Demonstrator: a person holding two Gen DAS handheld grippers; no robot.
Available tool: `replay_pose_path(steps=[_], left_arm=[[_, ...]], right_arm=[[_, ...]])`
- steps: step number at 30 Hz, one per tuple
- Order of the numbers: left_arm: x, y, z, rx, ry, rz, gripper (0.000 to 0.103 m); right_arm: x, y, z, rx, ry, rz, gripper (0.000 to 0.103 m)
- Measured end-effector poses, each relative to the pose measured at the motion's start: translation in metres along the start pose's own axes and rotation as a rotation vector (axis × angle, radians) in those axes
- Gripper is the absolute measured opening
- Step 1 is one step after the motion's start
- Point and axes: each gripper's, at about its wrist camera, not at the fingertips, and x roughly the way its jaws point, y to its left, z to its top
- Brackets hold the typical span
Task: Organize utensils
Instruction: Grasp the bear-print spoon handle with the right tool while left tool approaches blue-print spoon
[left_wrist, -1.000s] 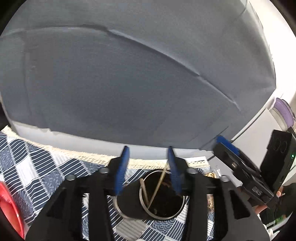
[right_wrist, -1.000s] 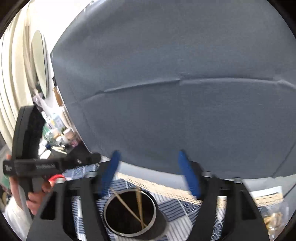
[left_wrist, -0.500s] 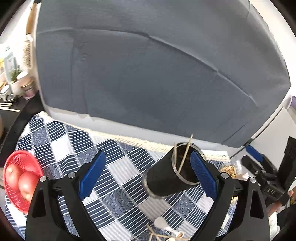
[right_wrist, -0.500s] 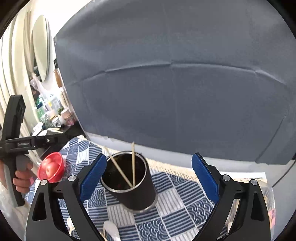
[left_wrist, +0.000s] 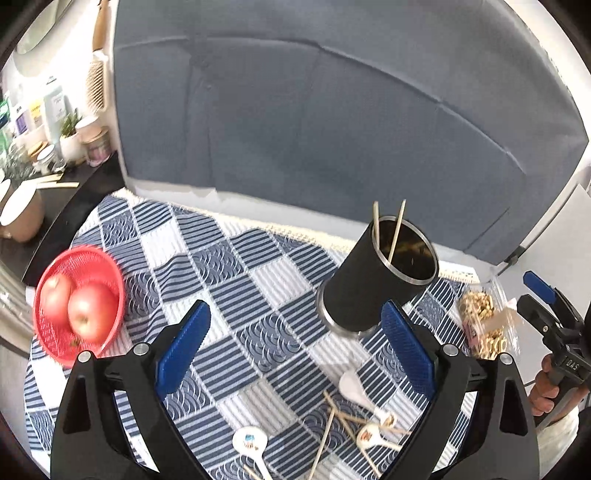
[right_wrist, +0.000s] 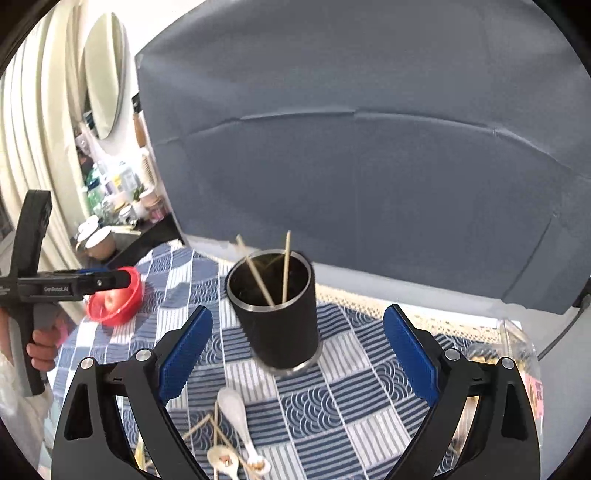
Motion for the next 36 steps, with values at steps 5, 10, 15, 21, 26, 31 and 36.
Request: replay_pose_path(steps=[5,10,15,21,26,31,36], left_arm=[[-0.008,0.013,-0.023,-0.034,0.019,0.031,0.092],[-0.008,0.02,-0.044,-0.017,0.057,0.075,0.094],[0.001,0.033,-0.062,-0.02,0.112,0.082,0.094],[0.017,0.051,-0.077,0.0,0.183,0.071,0.094],[0.033,0.06,-0.084,0.119,0.252,0.081,0.094],[0.043,0.072,-0.087,0.2,0.312,0.055,0.094],[0.054,0.075,-0.089,0.277,0.358,0.01,0.094]], right_arm=[[-0.011,0.005,-0.022,-0.016,0.03,0.011,0.089],[-0.015,0.011,-0.046,-0.048,0.062,0.038,0.089],[-0.014,0.02,-0.068,-0.068,0.113,0.032,0.09],[-0.008,0.029,-0.087,-0.039,0.152,0.015,0.09],[-0.001,0.041,-0.099,-0.004,0.178,-0.027,0.09],[0.005,0.055,-0.115,0.061,0.215,-0.055,0.09],[0.013,0.072,-0.131,0.088,0.248,-0.094,0.089]])
